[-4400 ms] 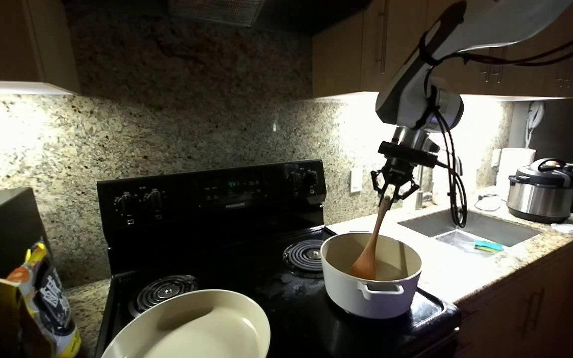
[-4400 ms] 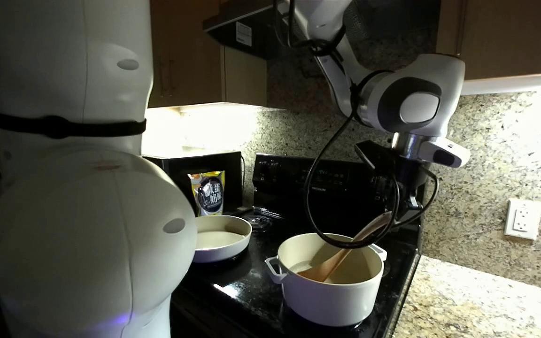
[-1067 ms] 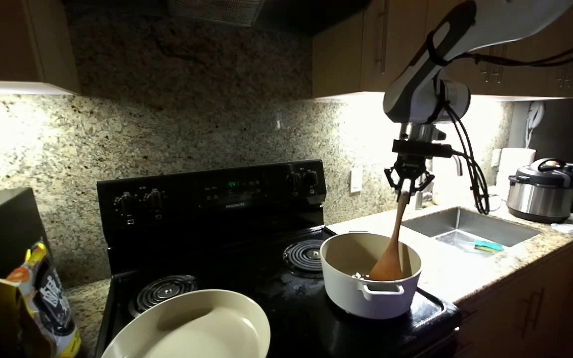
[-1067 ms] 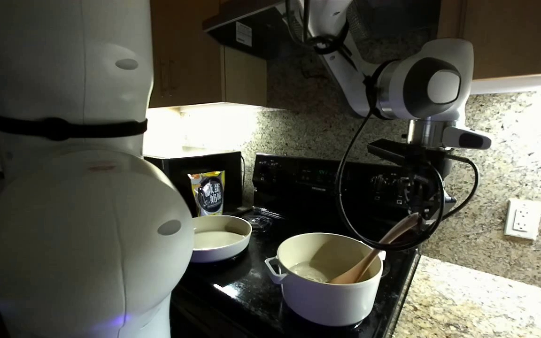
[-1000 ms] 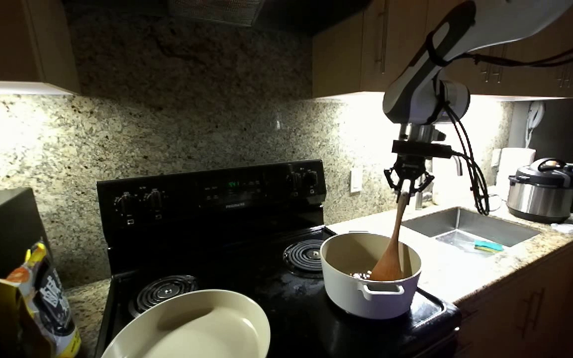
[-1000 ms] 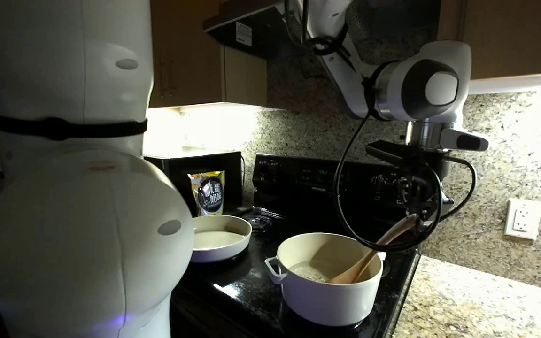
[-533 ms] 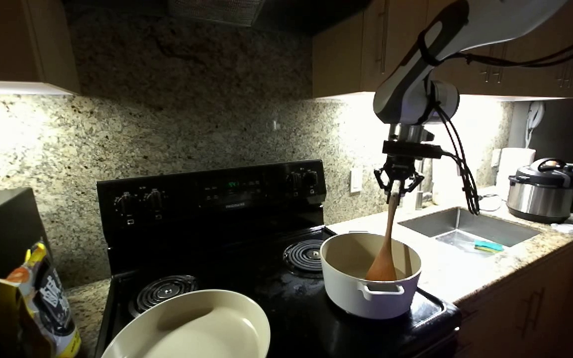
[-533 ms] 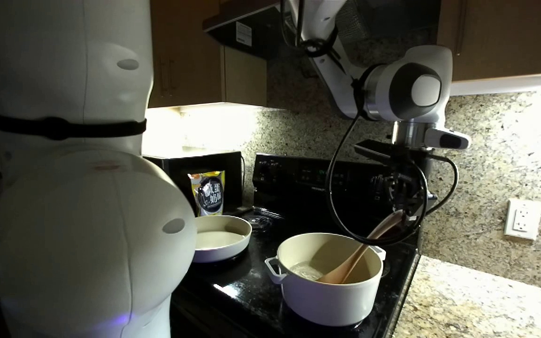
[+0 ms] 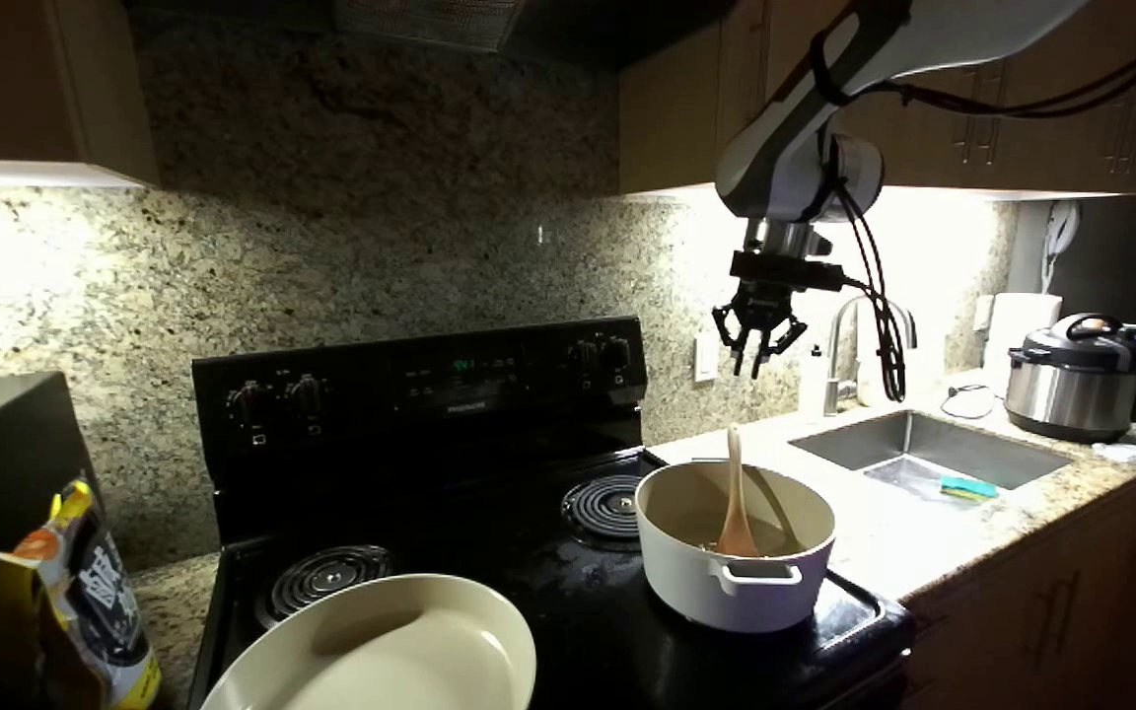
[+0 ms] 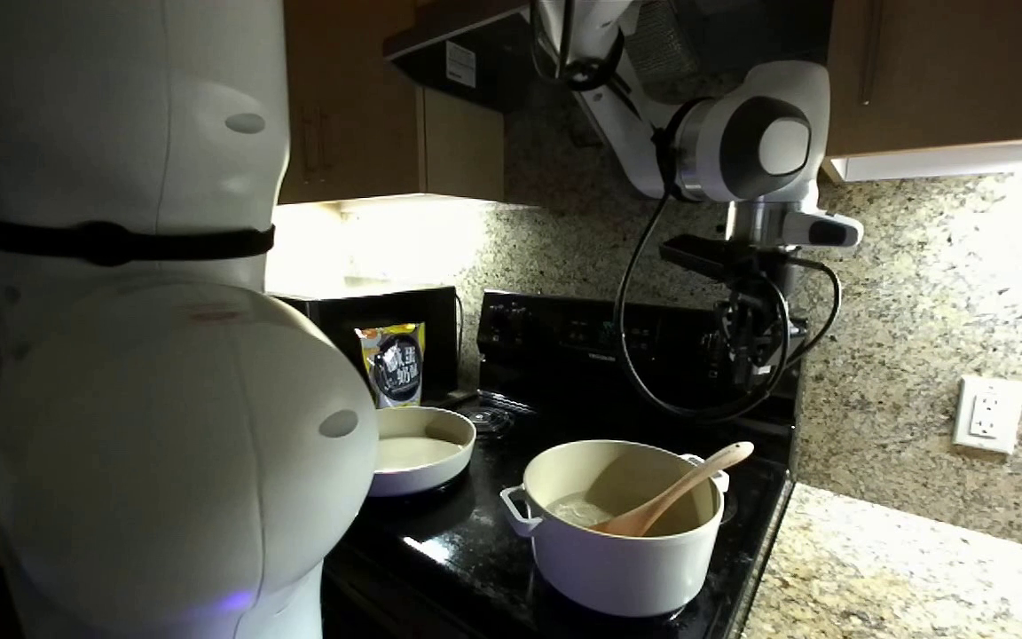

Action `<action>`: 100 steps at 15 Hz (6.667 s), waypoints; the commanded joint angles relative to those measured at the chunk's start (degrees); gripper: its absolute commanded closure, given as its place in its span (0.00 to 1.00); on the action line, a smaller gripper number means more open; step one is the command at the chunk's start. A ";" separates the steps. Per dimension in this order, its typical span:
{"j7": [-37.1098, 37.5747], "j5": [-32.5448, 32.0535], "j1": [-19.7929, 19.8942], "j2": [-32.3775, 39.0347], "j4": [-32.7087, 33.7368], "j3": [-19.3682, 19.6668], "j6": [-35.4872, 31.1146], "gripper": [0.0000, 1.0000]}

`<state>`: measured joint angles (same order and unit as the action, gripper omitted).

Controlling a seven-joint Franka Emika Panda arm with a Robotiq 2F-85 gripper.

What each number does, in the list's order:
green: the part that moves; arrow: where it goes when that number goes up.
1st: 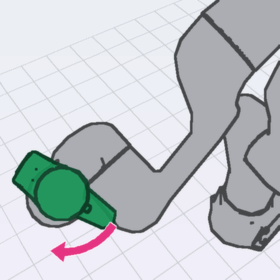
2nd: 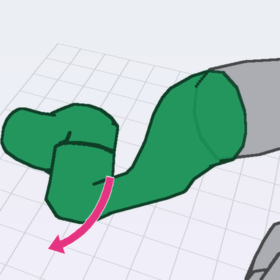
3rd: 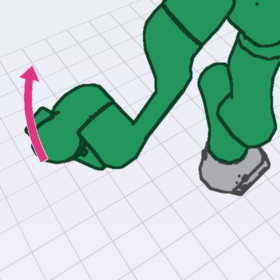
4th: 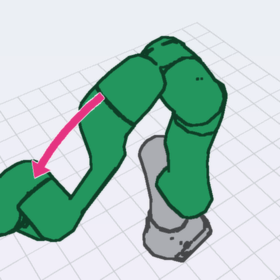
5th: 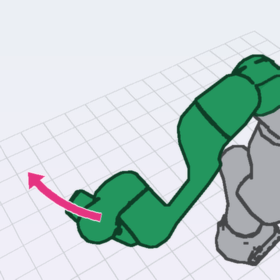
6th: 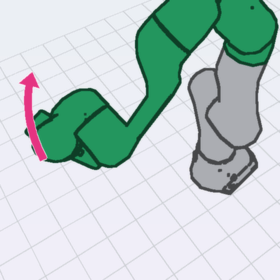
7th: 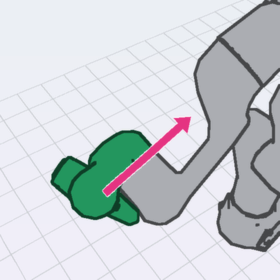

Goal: Stir the contents of the white pot with the cooking stick

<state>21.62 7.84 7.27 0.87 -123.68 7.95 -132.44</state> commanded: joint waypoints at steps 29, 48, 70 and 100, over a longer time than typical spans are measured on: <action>10.22 -2.01 -2.14 14.81 9.38 0.94 1.84 0.00; 10.48 -4.44 -4.06 22.21 15.96 3.36 11.27 0.24; 9.46 -7.63 -5.50 11.05 5.77 3.35 7.72 0.93; 14.17 -11.32 -3.85 1.53 -3.16 2.63 -13.21 0.93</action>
<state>32.56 -0.43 3.06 6.94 -121.51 10.39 -141.25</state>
